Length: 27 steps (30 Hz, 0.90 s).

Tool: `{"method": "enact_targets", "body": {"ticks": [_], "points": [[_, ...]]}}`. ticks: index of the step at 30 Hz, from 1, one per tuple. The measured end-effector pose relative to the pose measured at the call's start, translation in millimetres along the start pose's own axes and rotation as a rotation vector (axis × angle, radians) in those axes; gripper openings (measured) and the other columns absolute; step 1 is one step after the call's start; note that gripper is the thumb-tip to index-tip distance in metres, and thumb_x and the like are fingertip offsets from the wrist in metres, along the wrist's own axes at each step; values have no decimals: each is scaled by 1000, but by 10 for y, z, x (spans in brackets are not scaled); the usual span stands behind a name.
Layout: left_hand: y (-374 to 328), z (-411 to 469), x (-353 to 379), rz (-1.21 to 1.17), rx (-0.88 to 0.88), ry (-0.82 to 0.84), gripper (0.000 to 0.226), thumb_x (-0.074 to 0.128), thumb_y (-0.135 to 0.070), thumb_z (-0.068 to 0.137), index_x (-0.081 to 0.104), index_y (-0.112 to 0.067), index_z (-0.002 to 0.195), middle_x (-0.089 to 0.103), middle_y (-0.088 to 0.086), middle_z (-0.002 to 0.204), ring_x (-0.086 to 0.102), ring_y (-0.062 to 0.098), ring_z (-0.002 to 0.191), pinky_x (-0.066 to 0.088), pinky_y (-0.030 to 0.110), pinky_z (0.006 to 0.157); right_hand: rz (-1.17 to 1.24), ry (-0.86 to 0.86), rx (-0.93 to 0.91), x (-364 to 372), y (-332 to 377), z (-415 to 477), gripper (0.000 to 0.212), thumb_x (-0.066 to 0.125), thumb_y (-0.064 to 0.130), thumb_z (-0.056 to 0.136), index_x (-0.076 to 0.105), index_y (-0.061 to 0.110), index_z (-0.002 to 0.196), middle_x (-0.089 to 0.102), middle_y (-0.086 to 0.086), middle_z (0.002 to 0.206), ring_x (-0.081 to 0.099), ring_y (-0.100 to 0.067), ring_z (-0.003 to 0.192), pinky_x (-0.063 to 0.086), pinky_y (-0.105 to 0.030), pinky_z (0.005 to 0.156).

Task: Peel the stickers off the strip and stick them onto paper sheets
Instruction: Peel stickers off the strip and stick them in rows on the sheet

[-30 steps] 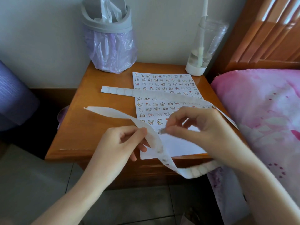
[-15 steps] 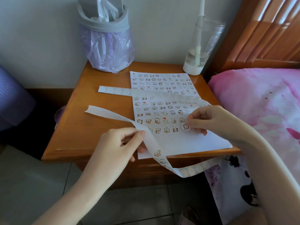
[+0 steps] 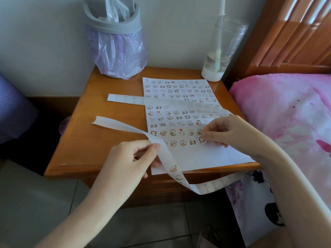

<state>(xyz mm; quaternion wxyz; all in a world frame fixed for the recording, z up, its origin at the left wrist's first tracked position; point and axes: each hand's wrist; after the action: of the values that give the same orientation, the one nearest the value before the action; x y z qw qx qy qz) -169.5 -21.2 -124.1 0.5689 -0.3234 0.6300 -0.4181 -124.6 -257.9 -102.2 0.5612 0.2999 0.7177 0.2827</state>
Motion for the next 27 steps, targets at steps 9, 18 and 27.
{"method": "enact_targets", "body": {"ticks": [9, 18, 27], "points": [[-8, -2, -3, -4, -1, 12, 16, 53, -30, 88, 68, -28, 94, 66, -18, 66, 58, -4, 50, 41, 5, 45, -13, -23, -6, 29, 2, -3, 2, 70, 24, 81, 70, 22, 80, 69, 10, 73, 55, 6, 51, 41, -8, 48], [-5, 5, -4, 2, -5, 22, 17, 53, -30, 88, 67, -27, 97, 66, -17, 69, 58, -6, 51, 41, 4, 46, -33, -35, -15, 41, -17, 2, 2, 70, 25, 81, 70, 24, 79, 70, 10, 75, 57, 2, 54, 42, -9, 49], [0, 5, -5, -16, -19, 19, 12, 53, -31, 88, 64, -36, 89, 65, -22, 58, 58, -2, 48, 41, 5, 45, -59, -72, -69, 64, -58, 14, 5, 73, 23, 79, 70, 23, 76, 67, 9, 68, 52, 4, 52, 39, -8, 48]]}}
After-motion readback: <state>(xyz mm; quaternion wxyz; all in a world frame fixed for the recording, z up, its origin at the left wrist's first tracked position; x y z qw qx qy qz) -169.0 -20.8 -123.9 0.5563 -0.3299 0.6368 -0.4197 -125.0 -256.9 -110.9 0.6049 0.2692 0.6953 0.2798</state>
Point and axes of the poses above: each hand's wrist, its own z-axis towards the middle knuckle, its own x-axis out of the palm, y = z × x
